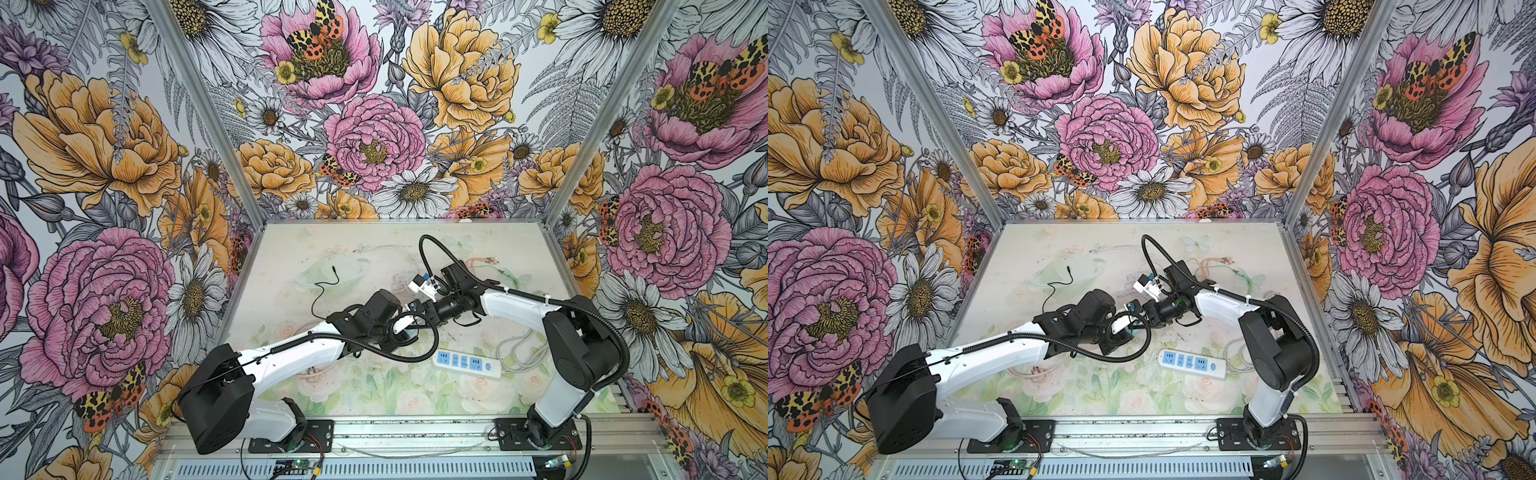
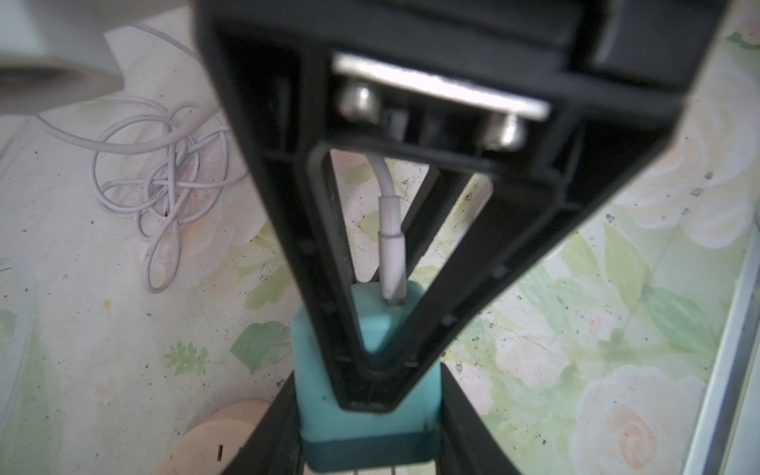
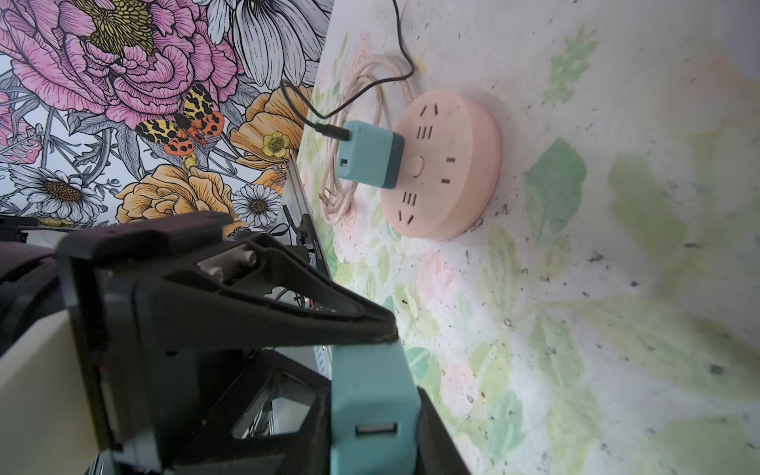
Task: Insert plugs into power strip
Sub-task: Pass the plug.
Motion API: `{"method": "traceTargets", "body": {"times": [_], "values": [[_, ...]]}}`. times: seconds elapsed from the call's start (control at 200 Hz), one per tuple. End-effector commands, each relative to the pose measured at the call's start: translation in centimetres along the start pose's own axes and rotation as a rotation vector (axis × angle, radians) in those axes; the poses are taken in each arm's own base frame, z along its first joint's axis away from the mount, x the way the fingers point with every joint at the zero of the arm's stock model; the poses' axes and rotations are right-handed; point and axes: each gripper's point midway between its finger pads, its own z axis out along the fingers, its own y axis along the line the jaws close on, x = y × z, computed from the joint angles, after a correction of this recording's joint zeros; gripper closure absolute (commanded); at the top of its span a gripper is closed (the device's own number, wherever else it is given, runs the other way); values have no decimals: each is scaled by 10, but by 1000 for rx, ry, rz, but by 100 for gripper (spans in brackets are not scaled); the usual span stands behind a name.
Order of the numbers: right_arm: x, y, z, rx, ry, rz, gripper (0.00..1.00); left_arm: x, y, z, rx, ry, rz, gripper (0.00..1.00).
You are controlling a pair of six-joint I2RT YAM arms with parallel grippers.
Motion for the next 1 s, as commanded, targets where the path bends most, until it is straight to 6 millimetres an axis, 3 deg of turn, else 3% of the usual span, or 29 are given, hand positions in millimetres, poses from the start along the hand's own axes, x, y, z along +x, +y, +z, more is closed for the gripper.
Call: {"method": "traceTargets", "body": {"times": [0.0,0.115,0.23,0.28,0.445,0.596,0.821,0.991], "values": [[5,-18,3,122,4,2,100,-44,32,-27,-127,-189,-48,68],[-15,-19,-7,167,-52,5,100,-36,31,-34,-139,-213,-73,62],[-33,-8,-16,163,-94,-9,100,-28,38,-49,-191,-280,-138,60],[-39,-3,-19,155,-106,-17,100,-24,41,-56,-207,-298,-172,55],[-48,7,-24,153,-131,-39,100,-16,51,-71,-266,-329,-225,35],[-45,11,-25,136,-126,-36,100,-15,55,-69,-266,-333,-248,28],[-50,-1,-36,235,-184,-9,100,-18,65,-71,-269,-338,-333,34],[-62,3,-47,281,-244,13,100,-24,45,-63,-153,-348,-353,57]]}}
